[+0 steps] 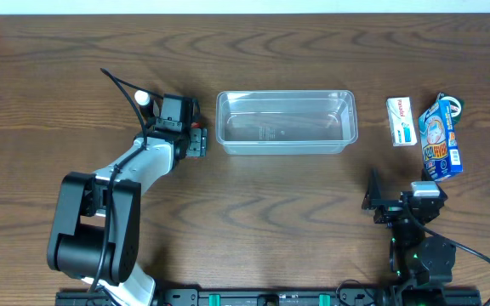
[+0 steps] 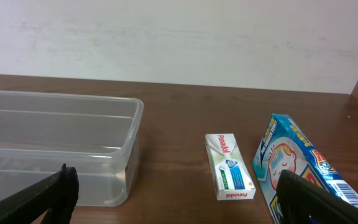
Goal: Pack container
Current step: 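Reach the left gripper to the red Panadol box and grasp it, then carry the red box over the clear container and lower it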
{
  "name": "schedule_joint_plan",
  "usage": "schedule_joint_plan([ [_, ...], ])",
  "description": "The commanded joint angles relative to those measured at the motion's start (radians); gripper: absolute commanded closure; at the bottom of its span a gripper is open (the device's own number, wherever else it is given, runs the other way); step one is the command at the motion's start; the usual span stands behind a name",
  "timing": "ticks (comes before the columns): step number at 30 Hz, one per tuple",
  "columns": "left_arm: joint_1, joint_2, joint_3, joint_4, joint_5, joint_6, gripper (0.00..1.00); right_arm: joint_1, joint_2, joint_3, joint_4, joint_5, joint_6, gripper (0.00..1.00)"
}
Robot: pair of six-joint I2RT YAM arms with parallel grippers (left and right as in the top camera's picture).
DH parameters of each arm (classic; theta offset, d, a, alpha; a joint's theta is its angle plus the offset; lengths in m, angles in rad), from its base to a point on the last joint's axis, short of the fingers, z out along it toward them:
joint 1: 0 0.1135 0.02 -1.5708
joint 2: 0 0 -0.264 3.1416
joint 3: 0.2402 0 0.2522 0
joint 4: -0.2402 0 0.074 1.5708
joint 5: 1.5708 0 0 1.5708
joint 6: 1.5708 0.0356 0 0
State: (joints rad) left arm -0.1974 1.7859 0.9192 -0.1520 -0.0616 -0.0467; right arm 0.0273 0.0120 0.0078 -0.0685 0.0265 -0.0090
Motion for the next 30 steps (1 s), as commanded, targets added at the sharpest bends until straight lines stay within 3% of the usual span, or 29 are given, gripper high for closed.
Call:
schedule_joint_plan([
  [1, 0.001, 0.009, 0.015, 0.002, -0.027, 0.010, 0.23, -0.007, -0.005, -0.002, -0.003, 0.007, -0.007, 0.01],
  [14, 0.000, -0.130, 0.016, -0.018, -0.026, 0.000, 0.28, -0.007, -0.005, -0.002, -0.003, 0.007, -0.007, 0.01],
  [30, -0.057, -0.472, 0.021, -0.082, -0.010, -0.166, 0.33, -0.007, -0.005, -0.002, -0.003, 0.007, -0.007, 0.01],
])
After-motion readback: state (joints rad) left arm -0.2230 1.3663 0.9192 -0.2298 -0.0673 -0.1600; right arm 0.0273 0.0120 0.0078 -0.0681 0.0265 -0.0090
